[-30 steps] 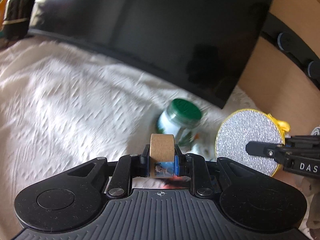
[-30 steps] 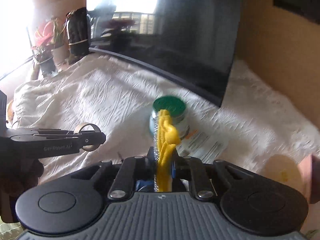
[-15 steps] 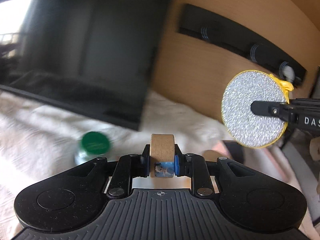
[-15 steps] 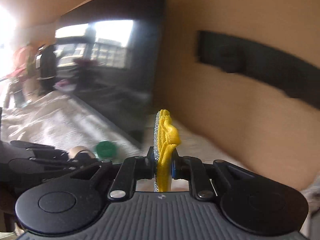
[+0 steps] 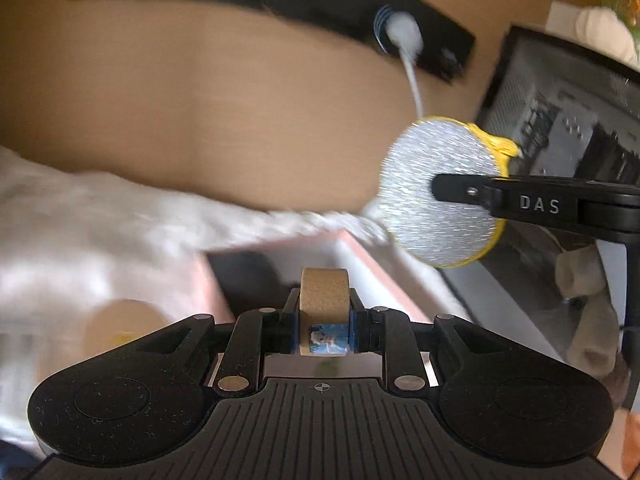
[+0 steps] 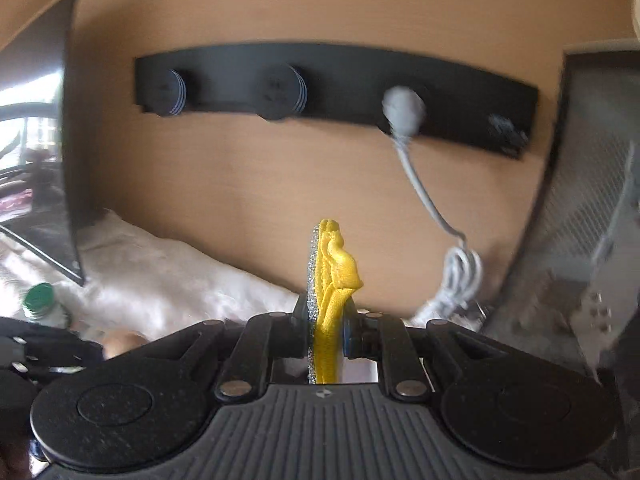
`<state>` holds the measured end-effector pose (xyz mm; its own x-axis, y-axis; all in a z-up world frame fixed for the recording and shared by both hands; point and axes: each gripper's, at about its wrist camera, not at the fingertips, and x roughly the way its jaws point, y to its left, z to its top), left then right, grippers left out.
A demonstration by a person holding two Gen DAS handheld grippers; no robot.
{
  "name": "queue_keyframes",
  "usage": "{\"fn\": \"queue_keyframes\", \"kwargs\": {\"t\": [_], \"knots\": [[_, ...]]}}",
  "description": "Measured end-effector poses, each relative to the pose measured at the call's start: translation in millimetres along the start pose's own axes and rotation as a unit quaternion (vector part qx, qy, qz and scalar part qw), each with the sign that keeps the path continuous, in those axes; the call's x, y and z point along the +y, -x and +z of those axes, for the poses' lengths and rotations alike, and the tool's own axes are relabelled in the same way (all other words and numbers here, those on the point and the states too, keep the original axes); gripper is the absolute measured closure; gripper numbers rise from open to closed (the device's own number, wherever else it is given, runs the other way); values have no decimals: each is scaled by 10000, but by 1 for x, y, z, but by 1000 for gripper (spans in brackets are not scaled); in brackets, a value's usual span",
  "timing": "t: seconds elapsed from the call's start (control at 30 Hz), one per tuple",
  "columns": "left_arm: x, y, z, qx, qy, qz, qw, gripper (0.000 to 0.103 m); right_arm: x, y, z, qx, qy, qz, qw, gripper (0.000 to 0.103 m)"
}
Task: Organize soft objects
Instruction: 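Carry roll and glitter pad over the pink box and open both tools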
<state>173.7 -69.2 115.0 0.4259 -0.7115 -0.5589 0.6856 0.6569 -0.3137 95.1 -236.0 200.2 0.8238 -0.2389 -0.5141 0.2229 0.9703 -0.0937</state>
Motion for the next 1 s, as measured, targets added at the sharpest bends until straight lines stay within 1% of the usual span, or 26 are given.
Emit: {"fn": "queue_keyframes", "kwargs": {"t": [0.07, 0.1, 0.13, 0.17, 0.2, 0.27, 0.3, 0.33, 0.43, 0.5, 0.53, 0.67, 0.7, 0.73, 0.77, 0.8, 0.83, 0.9, 1.0], "knots": [[2, -27, -1, 205, 250, -316, 9990, 78, -5, -11, -5, 105, -66, -56, 9999, 89], [5, -41, -4, 412, 416, -384, 9975, 78, -7, -16, -7, 224, -122, -92, 9996, 89], [7, -58, -6, 687, 466, -261, 9962, 78, -8, -23, -9, 268, -111, -153, 9995, 89], [8, -67, -10, 864, 359, -32, 9956, 78, -8, -28, -8, 312, -99, -208, 9992, 89], [5, -76, -13, 945, 104, 274, 9951, 78, -9, -35, -10, 362, -88, -282, 9989, 89], [0, -82, -18, 885, -359, 727, 9928, 78, -10, -43, -15, 428, -56, -403, 9983, 89], [0, -78, -19, 829, -453, 835, 9920, 78, -10, -47, -18, 460, -39, -425, 9980, 89], [1, -75, -19, 785, -457, 839, 9923, 78, -11, -51, -20, 497, -24, -431, 9978, 89], [5, -56, -15, 675, -317, 692, 9948, 78, -10, -65, -27, 663, 0, -449, 9968, 89], [0, -47, -6, 469, -253, 697, 9961, 78, -4, -74, -32, 743, 92, -484, 9960, 88], [-1, -35, -4, 360, -187, 704, 9967, 78, -1, -77, -35, 764, 169, -516, 9956, 88], [15, -1, -3, 43, 294, 665, 9973, 78, 19, -99, -51, 1012, 591, -632, 9911, 88], [19, 8, -3, -27, 381, 670, 9970, 78, 24, -104, -55, 1151, 676, -589, 9893, 82], [23, 16, -4, -84, 443, 676, 9967, 78, 28, -106, -59, 1266, 707, -483, 9883, 69], [28, 24, -7, -129, 496, 687, 9963, 78, 33, -106, -63, 1355, 668, -249, 9882, 60], [32, 32, -9, -167, 544, 709, 9959, 78, 37, -103, -66, 1359, 609, -19, 9888, 41], [37, 40, -13, -202, 600, 744, 9952, 78, 40, -99, -68, 1337, 575, 156, 9892, 30], [48, 57, -18, -245, 728, 838, 9935, 78, 50, -90, -73, 1286, 541, 478, 9891, 28], [68, 82, -29, -342, 941, 1073, 9892, 78, 64, -74, -75, 1179, 530, 745, 9888, 28]]}}
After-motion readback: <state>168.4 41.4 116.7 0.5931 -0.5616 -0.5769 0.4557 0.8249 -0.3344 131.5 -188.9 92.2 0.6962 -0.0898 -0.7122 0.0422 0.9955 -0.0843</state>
